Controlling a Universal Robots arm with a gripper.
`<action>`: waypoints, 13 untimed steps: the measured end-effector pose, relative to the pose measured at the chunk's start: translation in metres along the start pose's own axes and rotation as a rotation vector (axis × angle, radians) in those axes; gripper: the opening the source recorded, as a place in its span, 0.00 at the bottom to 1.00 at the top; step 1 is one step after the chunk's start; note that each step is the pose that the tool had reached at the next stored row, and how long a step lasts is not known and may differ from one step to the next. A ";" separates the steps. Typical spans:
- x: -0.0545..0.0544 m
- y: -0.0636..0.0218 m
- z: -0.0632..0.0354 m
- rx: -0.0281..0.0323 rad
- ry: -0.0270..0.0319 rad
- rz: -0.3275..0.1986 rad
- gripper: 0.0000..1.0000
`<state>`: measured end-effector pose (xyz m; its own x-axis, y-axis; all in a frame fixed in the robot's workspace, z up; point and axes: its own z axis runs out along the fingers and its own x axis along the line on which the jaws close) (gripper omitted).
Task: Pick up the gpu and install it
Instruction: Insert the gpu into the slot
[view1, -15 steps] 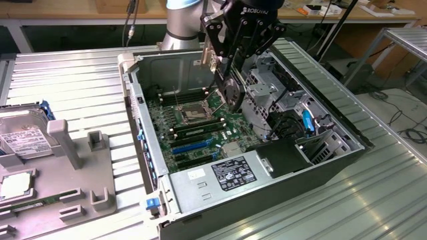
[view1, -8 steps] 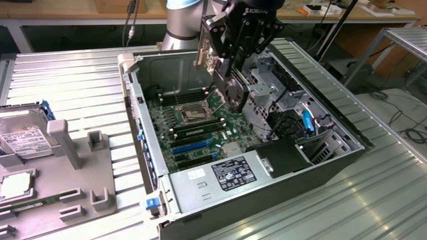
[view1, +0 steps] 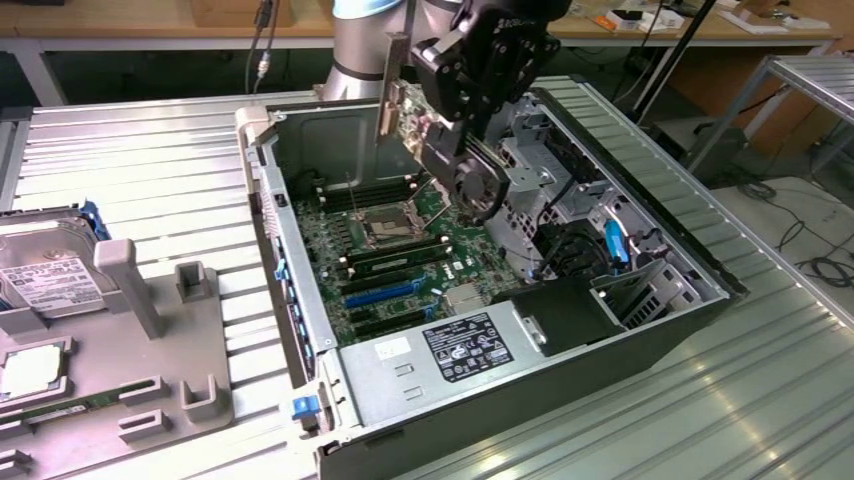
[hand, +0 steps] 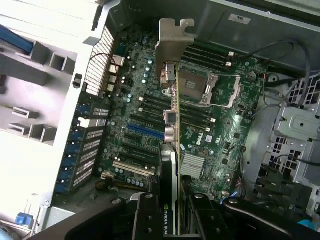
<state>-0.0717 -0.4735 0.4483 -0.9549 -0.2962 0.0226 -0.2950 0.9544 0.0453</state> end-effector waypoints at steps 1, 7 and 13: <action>0.000 -0.0001 0.0000 0.0009 0.0019 -0.041 0.27; -0.001 -0.0003 0.0001 0.0044 0.0088 -0.194 0.27; -0.002 -0.0006 0.0002 0.0085 0.0169 -0.373 0.27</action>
<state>-0.0698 -0.4735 0.4480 -0.7809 -0.6243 0.0227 -0.6230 0.7809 0.0453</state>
